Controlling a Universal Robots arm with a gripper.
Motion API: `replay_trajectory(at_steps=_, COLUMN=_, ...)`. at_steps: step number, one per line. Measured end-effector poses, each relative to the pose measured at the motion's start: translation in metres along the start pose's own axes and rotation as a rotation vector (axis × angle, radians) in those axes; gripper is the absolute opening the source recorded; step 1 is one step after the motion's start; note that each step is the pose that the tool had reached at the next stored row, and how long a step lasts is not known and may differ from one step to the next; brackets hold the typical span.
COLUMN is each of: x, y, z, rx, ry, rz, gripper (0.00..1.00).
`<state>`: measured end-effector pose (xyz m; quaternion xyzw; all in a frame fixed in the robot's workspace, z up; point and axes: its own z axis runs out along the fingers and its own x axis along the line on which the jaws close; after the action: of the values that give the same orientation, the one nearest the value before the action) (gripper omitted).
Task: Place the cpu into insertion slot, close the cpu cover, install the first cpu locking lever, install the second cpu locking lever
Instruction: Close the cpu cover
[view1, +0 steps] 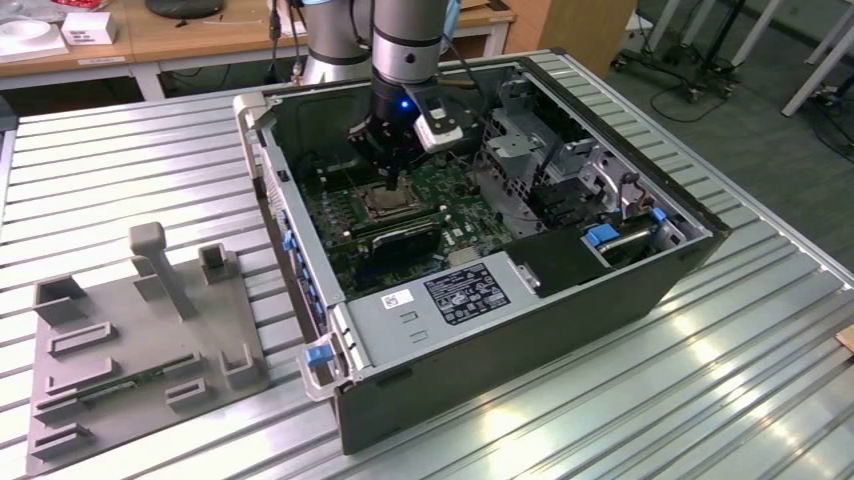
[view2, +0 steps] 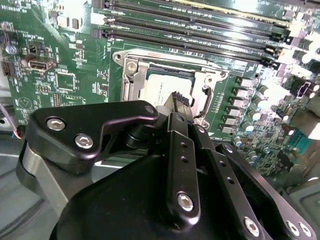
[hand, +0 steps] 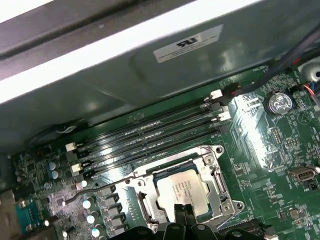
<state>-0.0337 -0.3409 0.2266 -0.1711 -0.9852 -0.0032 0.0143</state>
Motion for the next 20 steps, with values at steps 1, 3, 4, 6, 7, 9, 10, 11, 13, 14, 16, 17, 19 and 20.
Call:
replay_trajectory(at_steps=1, x=0.0000, y=0.0000, z=0.0000, rx=0.0001, ry=0.0001, rz=-0.003, gripper=0.11)
replay_trajectory(at_steps=3, x=0.0000, y=0.0000, z=0.0000, rx=0.0002, ry=0.0000, rz=-0.003, gripper=0.11)
replay_trajectory(at_steps=4, x=0.0000, y=0.0000, z=0.0000, rx=0.0002, ry=0.0000, rz=-0.004, gripper=0.11)
replay_trajectory(at_steps=6, x=0.0000, y=0.0000, z=0.0000, rx=0.0001, ry=0.0000, rz=-0.004, gripper=0.11)
replay_trajectory(at_steps=7, x=0.0000, y=0.0000, z=0.0000, rx=0.0002, ry=0.0000, rz=-0.006, gripper=0.11)
replay_trajectory(at_steps=9, x=0.0000, y=0.0000, z=0.0000, rx=0.0003, ry=-0.0006, rz=-0.020, gripper=0.11)
replay_trajectory(at_steps=10, x=0.0000, y=0.0000, z=0.0000, rx=0.0006, ry=-0.0009, rz=-0.033, gripper=0.11)
replay_trajectory(at_steps=11, x=0.0000, y=0.0000, z=0.0000, rx=0.0009, ry=-0.0010, rz=-0.046, gripper=0.11)
replay_trajectory(at_steps=13, x=0.0000, y=0.0000, z=0.0000, rx=0.0016, ry=-0.0014, rz=-0.074, gripper=0.11)
replay_trajectory(at_steps=14, x=0.0000, y=0.0000, z=0.0000, rx=0.0020, ry=-0.0015, rz=-0.090, gripper=0.11)
replay_trajectory(at_steps=16, x=0.0000, y=0.0000, z=0.0001, rx=0.0028, ry=-0.0017, rz=-0.123, gripper=0.11)
replay_trajectory(at_steps=17, x=0.0000, y=0.0000, z=0.0001, rx=0.0034, ry=-0.0018, rz=-0.142, gripper=0.11)
replay_trajectory(at_steps=19, x=0.0000, y=0.0000, z=0.0001, rx=0.0042, ry=-0.0021, rz=-0.176, gripper=0.11)
replay_trajectory(at_steps=20, x=0.0000, y=0.0000, z=0.0001, rx=0.0046, ry=-0.0024, rz=-0.193, gripper=0.11)
